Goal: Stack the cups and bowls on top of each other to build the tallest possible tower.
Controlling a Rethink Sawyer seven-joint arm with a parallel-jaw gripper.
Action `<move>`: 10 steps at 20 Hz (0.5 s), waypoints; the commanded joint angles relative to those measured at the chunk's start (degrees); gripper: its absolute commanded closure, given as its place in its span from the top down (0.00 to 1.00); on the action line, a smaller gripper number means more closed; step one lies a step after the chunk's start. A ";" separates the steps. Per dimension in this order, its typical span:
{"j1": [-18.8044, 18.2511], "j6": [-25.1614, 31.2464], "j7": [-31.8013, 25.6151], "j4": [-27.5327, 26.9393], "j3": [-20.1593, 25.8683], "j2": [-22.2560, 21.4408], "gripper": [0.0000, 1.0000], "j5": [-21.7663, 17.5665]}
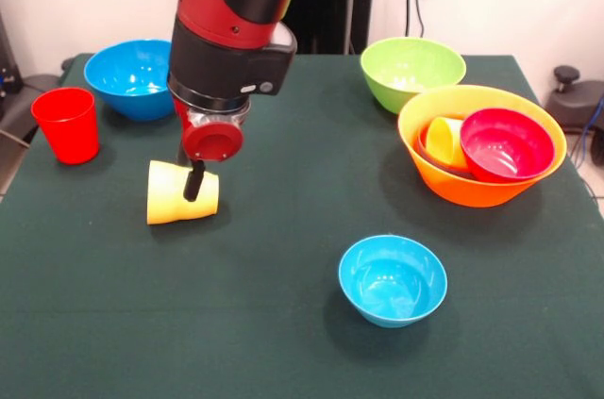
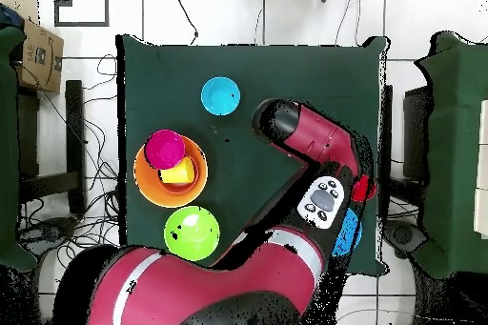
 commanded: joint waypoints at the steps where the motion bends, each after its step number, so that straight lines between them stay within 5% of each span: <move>1: -0.18 3.11 7.86 2.49 4.99 -0.92 1.00 0.80; 10: -0.16 -0.49 8.41 4.64 7.18 0.47 1.00 1.24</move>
